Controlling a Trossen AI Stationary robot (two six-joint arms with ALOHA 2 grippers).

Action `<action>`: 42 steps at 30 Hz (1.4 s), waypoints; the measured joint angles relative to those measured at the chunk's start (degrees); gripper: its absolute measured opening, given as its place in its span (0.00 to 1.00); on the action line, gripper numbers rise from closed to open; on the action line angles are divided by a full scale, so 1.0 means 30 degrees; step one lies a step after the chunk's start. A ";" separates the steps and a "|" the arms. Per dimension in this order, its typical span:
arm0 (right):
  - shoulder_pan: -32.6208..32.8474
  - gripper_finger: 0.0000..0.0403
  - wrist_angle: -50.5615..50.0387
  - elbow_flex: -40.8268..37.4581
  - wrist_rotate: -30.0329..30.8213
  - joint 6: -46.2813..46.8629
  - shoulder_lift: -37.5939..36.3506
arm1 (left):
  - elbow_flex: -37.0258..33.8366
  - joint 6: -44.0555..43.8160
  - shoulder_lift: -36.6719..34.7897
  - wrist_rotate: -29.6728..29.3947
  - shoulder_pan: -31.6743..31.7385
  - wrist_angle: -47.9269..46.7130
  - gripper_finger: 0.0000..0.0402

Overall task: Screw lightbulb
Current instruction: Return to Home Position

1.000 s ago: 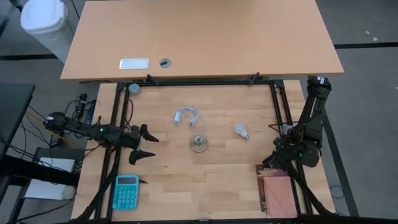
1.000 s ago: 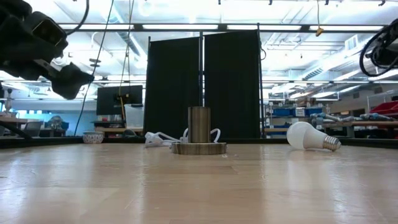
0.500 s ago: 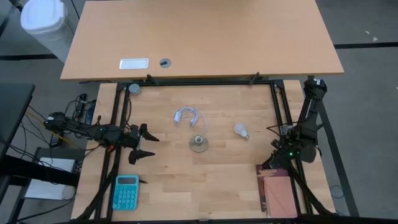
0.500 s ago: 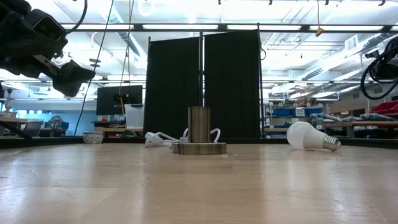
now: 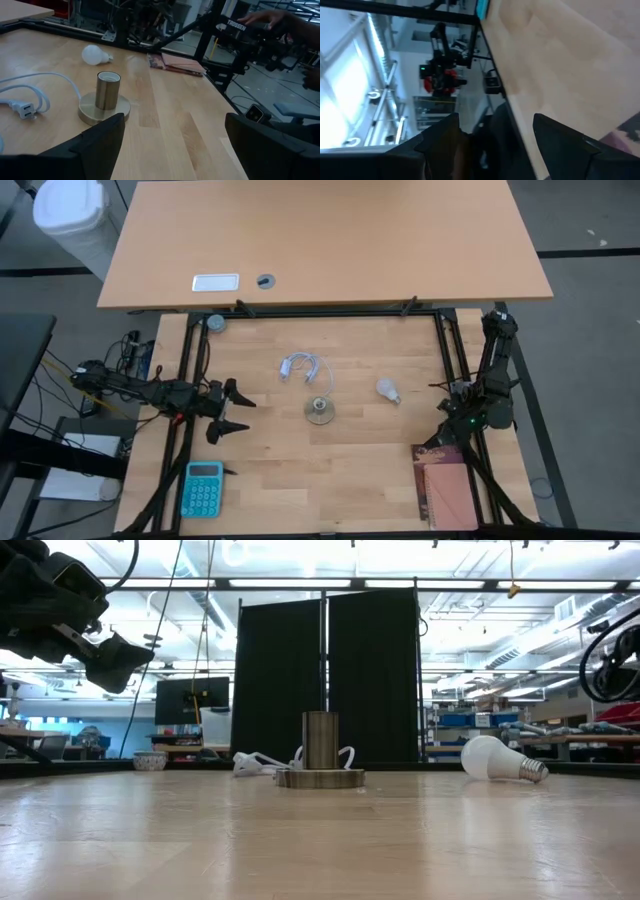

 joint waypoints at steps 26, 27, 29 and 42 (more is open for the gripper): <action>-0.1818 0.64 0.7758 -0.1464 0.3276 -0.0985 -0.3234 | -0.0007 0.0002 0.0002 -0.0008 0.0000 0.0017 0.87; -0.1949 0.64 0.8402 -0.1472 0.3245 -0.2471 -0.3227 | -0.0007 0.0000 0.0007 -0.0015 0.0005 0.0004 0.87; -0.2169 0.64 0.9990 -0.1486 0.3032 -0.6139 -0.3270 | -0.0007 0.0000 0.0007 -0.0015 0.0004 0.0015 0.87; -0.2637 0.64 1.2058 -0.1501 -0.1156 -3.2237 -0.3249 | -0.0007 0.0000 0.0015 -0.0015 0.0000 0.0012 0.87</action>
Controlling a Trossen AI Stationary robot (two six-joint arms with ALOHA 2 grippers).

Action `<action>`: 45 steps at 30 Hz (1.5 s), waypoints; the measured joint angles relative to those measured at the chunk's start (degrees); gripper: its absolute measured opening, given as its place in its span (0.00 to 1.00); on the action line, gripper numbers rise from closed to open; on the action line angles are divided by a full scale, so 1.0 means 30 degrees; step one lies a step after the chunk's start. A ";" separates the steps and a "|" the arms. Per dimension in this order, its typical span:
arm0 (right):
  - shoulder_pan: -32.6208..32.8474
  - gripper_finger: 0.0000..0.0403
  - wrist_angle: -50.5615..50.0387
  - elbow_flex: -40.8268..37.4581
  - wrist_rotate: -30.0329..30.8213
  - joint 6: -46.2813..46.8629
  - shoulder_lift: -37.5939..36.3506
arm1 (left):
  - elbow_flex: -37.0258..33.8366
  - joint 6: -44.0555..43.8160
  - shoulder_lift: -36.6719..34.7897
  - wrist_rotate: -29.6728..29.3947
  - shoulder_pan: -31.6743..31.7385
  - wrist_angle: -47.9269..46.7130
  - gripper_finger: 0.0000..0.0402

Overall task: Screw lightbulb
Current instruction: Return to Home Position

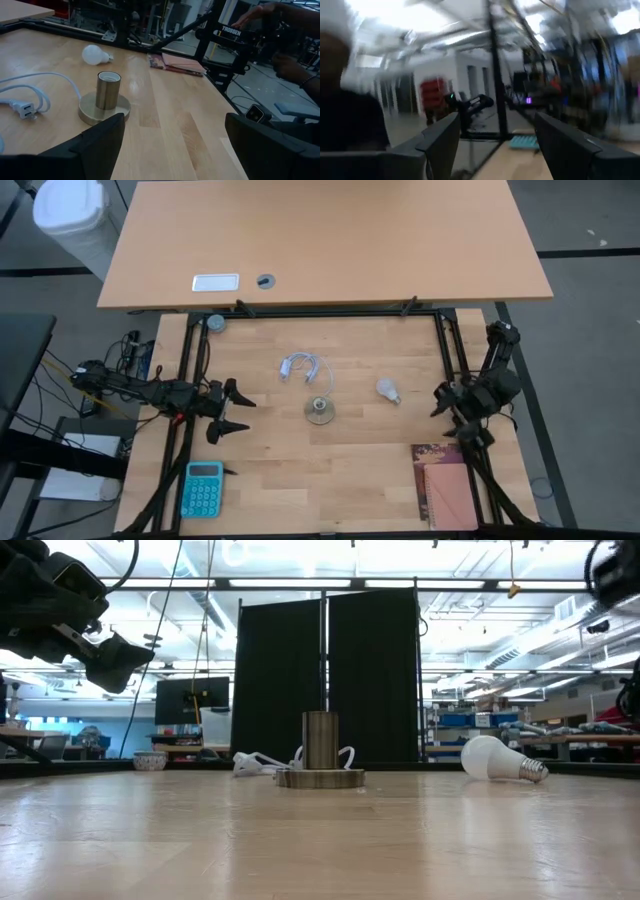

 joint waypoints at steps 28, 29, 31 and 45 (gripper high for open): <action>0.0007 0.64 -0.6923 -0.0022 -0.6521 -0.9236 0.0013 | 0.0000 0.0000 0.0022 0.0007 0.0007 0.0000 0.87; 0.0007 0.64 -0.6923 -0.0022 -0.6530 -0.8824 0.0007 | 0.0000 0.0000 0.0027 0.0007 0.0000 -0.0006 0.87; 0.0007 0.64 -0.6929 -0.0022 -0.6524 -0.8031 0.0007 | 0.0000 0.0000 0.0029 0.0007 0.0004 -0.0007 0.87; 0.0006 0.64 -0.6876 -0.0022 -0.6520 0.1182 0.0007 | 0.0000 0.0000 0.0029 0.0007 0.0000 -0.0007 0.87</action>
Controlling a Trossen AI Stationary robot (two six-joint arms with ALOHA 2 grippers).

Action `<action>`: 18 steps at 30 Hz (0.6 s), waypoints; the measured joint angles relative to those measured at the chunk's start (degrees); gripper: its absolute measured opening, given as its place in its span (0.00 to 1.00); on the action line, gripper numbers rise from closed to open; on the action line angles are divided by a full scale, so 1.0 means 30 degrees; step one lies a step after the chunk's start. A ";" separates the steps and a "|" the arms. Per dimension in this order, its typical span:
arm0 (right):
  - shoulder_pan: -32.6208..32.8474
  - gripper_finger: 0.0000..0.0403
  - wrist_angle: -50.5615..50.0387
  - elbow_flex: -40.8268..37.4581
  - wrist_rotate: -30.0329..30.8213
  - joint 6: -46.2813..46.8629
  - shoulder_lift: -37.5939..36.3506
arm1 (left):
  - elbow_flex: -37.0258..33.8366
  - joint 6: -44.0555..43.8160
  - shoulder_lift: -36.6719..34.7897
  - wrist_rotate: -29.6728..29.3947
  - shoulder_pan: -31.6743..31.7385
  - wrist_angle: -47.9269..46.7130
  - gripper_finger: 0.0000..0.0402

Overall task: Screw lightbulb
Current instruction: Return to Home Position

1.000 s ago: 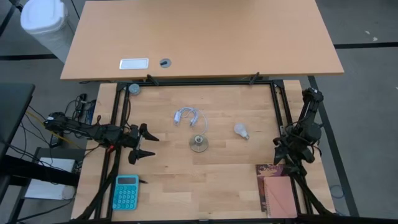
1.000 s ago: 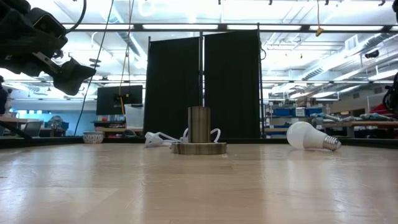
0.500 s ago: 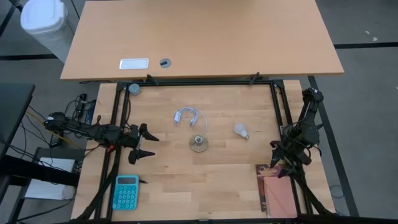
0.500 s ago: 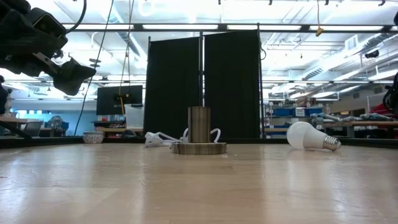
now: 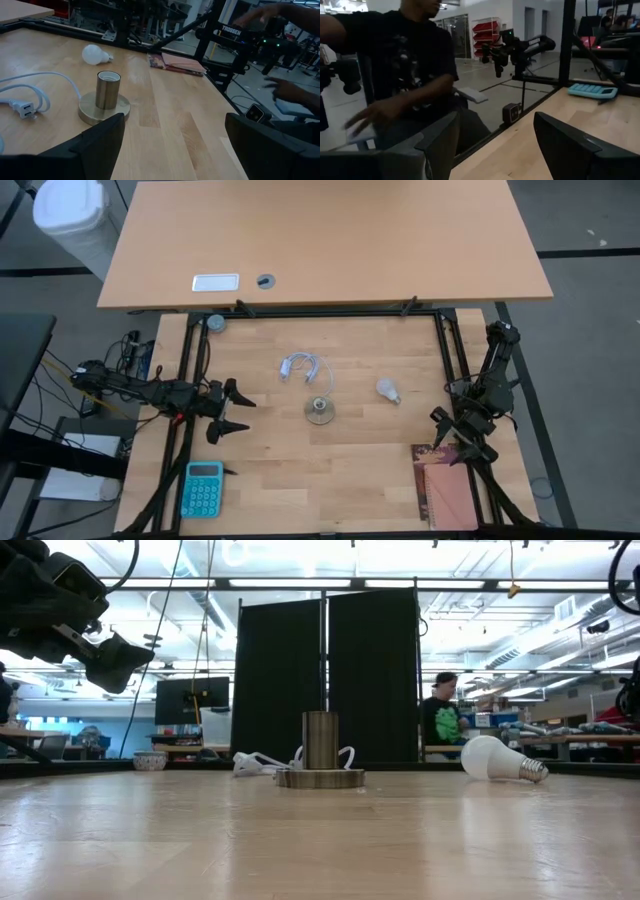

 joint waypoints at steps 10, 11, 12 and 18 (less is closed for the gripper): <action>-0.0002 0.64 0.0020 0.0000 0.0003 0.0128 0.0007 | 0.0000 0.0000 0.0000 -0.0003 0.0005 0.0000 0.87; -0.0001 0.64 0.0020 0.0000 0.0003 0.0128 0.0012 | 0.0000 0.0000 0.0000 -0.0007 0.0000 0.0000 0.87; -0.0001 0.64 0.0020 0.0000 0.0003 0.0120 0.0009 | 0.0000 0.0000 0.0000 -0.0001 0.0005 0.0000 0.87; -0.0004 0.64 0.0020 0.0000 0.0003 0.0106 0.0015 | 0.0000 0.0000 0.0000 -0.0007 0.0007 0.0000 0.87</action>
